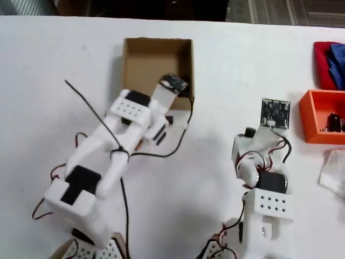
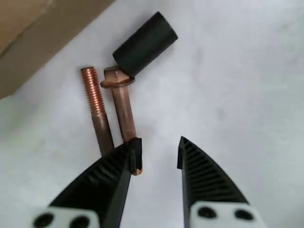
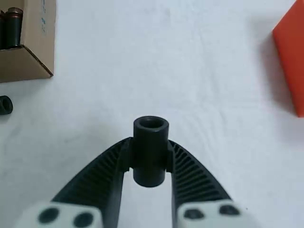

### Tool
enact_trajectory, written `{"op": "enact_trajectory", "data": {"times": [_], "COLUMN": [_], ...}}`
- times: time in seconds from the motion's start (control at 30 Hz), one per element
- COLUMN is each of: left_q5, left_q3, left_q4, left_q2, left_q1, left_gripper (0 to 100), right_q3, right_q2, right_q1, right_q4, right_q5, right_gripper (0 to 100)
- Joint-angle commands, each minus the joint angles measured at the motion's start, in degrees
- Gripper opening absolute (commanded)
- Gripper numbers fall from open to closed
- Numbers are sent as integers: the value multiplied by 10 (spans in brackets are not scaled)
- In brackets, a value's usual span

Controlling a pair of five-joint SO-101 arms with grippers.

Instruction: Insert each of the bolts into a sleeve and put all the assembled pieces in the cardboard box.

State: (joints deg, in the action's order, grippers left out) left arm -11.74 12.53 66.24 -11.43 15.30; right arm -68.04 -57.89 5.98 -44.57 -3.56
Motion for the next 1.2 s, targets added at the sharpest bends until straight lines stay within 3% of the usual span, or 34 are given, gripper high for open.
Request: {"op": "enact_trajectory", "data": {"times": [0.0, 0.3, 1.17], "left_q5": [-1, -2, 4], "left_q3": [-27, -27, -22], "left_q4": [-23, -54, -62], "left_q2": [4, 1, -1], "left_q1": [-2, -33, -32], "left_gripper": [146, 146, 146], "right_q3": [4, 3, 3], "right_q2": [-18, -18, -18], "right_q1": [3, 2, 2], "right_q4": [10, 10, 10], "right_q5": [4, 4, 4], "right_gripper": [21, 21, 21]}}
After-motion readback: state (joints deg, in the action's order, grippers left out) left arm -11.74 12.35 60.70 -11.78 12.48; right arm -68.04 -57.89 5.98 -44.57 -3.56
